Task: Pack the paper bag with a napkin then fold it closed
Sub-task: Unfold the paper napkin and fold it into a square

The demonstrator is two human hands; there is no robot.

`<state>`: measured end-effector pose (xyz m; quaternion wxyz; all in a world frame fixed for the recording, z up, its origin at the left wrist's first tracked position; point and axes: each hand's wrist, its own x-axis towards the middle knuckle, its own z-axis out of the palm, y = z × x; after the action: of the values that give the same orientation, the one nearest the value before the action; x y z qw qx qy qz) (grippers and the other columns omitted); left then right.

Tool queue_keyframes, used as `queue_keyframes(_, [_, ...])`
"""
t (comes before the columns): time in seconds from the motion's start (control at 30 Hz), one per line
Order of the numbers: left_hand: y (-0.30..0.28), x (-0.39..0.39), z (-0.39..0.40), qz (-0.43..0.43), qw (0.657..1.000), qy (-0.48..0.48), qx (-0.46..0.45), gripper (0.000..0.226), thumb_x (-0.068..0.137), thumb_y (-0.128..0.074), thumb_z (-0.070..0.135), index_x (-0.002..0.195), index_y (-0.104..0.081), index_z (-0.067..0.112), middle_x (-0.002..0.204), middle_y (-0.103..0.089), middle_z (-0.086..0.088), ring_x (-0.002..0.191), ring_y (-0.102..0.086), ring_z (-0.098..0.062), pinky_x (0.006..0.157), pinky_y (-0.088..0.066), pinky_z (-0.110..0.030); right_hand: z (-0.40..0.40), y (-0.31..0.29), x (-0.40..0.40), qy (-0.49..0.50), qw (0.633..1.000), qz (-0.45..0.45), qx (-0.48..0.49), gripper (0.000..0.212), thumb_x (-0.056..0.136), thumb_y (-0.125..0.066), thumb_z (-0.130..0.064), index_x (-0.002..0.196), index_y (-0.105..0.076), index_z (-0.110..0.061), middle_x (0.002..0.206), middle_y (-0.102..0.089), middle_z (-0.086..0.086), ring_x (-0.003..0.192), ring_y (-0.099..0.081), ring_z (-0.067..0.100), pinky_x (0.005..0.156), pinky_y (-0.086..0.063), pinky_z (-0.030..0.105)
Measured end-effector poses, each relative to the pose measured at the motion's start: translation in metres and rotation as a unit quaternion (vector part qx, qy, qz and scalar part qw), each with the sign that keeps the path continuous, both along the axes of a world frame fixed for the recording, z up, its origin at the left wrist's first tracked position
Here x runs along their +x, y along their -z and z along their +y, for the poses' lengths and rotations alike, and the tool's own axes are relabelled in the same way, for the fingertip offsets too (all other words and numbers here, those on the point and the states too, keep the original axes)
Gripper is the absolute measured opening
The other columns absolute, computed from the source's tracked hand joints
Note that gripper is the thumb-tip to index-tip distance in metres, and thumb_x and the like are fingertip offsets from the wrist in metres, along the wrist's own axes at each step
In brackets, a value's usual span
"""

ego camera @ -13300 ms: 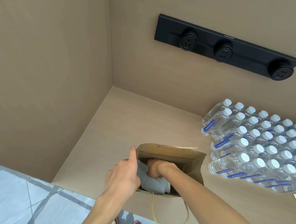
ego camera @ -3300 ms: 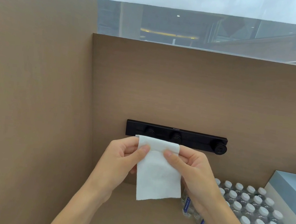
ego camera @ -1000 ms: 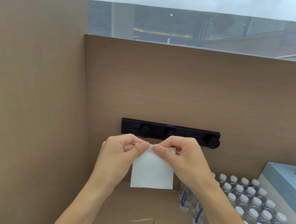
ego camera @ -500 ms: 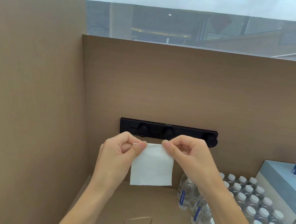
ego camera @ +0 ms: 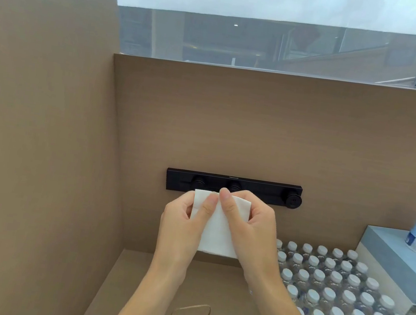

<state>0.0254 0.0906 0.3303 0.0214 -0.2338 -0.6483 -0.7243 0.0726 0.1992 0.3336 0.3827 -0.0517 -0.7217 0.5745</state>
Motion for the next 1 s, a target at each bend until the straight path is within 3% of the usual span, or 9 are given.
queue_keyframes(0.23, [0.005, 0.013, 0.012, 0.083, 0.985, -0.148, 0.024, 0.043, 0.096, -0.063, 0.037, 0.067, -0.053, 0.007, 0.055, -0.052, -0.006, 0.049, -0.044, -0.003, 0.041, -0.035, -0.018, -0.006, 0.009, -0.007, 0.138, 0.985, 0.070, 0.078, 0.030, 0.094, -0.058, -0.051, 0.074, -0.065, -0.029, 0.068, -0.068, -0.009, 0.057, -0.060, 0.011, 0.048, -0.047, 0.027])
queue_keyframes(0.3, [0.005, 0.015, 0.008, 0.081, 0.984, -0.154, 0.033, 0.043, 0.096, -0.062, 0.039, 0.068, -0.055, 0.007, 0.053, -0.053, -0.002, 0.047, -0.049, -0.010, 0.041, -0.038, -0.025, -0.004, 0.011, -0.006, 0.151, 0.979, 0.081, 0.110, 0.031, 0.095, -0.055, -0.053, 0.076, -0.065, -0.030, 0.064, -0.064, -0.009, 0.051, -0.054, 0.012, 0.045, -0.042, 0.029])
queue_keyframes(0.4, [0.005, 0.016, 0.006, 0.074, 0.984, -0.156, 0.048, 0.045, 0.096, -0.062, 0.038, 0.075, -0.058, 0.000, 0.064, -0.059, -0.023, 0.056, -0.055, -0.031, 0.046, -0.046, -0.047, 0.001, 0.011, -0.004, 0.157, 0.972, 0.108, 0.136, 0.030, 0.099, -0.053, -0.048, 0.079, -0.066, -0.029, 0.054, -0.055, -0.006, 0.043, -0.042, 0.010, 0.041, -0.034, 0.028])
queue_keyframes(0.53, [0.006, 0.018, 0.004, 0.088, 0.984, -0.144, 0.064, 0.047, 0.095, -0.064, 0.041, 0.074, -0.057, -0.001, 0.060, -0.049, -0.030, 0.055, -0.041, -0.022, 0.049, -0.037, -0.035, 0.006, 0.010, 0.000, 0.172, 0.970, 0.111, 0.132, 0.032, 0.101, -0.053, -0.044, 0.077, -0.065, -0.026, 0.047, -0.045, -0.003, 0.040, -0.033, 0.012, 0.040, -0.027, 0.025])
queue_keyframes(0.67, [0.003, 0.009, -0.008, 0.074, 0.994, -0.078, 0.031, 0.038, 0.090, -0.067, 0.044, 0.070, -0.062, 0.012, 0.063, -0.065, -0.015, 0.059, -0.059, -0.029, 0.053, -0.042, -0.035, 0.023, 0.007, 0.011, 0.199, 0.970, 0.079, 0.116, 0.033, 0.102, -0.052, -0.042, 0.081, -0.068, -0.023, 0.041, -0.041, -0.002, 0.038, -0.039, 0.016, 0.044, -0.035, 0.033])
queue_keyframes(0.77, [-0.005, 0.000, -0.017, 0.079, 0.993, 0.037, -0.083, 0.031, 0.084, -0.069, 0.045, 0.075, -0.072, 0.016, 0.073, -0.074, -0.013, 0.072, -0.071, -0.034, 0.057, -0.050, -0.041, 0.027, -0.002, 0.019, 0.094, 0.982, 0.043, 0.159, 0.022, 0.094, -0.059, -0.051, 0.096, -0.065, -0.029, 0.066, -0.057, -0.007, 0.056, -0.049, 0.011, 0.055, -0.042, 0.025])
queue_keyframes(0.83, [-0.011, -0.002, -0.019, 0.080, 0.981, 0.105, -0.140, 0.031, 0.085, -0.070, 0.044, 0.077, -0.074, 0.014, 0.075, -0.073, -0.017, 0.067, -0.071, -0.027, 0.056, -0.050, -0.040, 0.030, -0.007, 0.021, -0.038, 0.980, -0.054, 0.187, 0.037, 0.082, -0.064, -0.061, 0.106, -0.061, -0.034, 0.087, -0.064, -0.008, 0.070, -0.058, 0.010, 0.061, -0.046, 0.018])
queue_keyframes(0.9, [-0.016, -0.006, -0.021, 0.065, 0.973, 0.149, -0.166, 0.027, 0.087, -0.073, 0.036, 0.079, -0.074, 0.010, 0.072, -0.074, -0.015, 0.063, -0.071, -0.021, 0.053, -0.051, -0.029, 0.031, -0.008, 0.022, -0.119, 0.957, -0.134, 0.228, 0.038, 0.080, -0.067, -0.063, 0.099, -0.065, -0.031, 0.090, -0.069, -0.007, 0.075, -0.066, 0.010, 0.061, -0.051, 0.023])
queue_keyframes(1.0, [-0.026, -0.012, -0.023, 0.048, 0.968, 0.165, -0.181, 0.025, 0.090, -0.072, 0.036, 0.082, -0.076, 0.012, 0.073, -0.076, -0.005, 0.065, -0.073, -0.016, 0.054, -0.053, -0.021, 0.031, -0.002, 0.024, -0.110, 0.948, -0.121, 0.274, 0.034, 0.091, -0.065, -0.050, 0.089, -0.073, -0.017, 0.082, -0.072, -0.005, 0.074, -0.068, 0.012, 0.060, -0.053, 0.030])
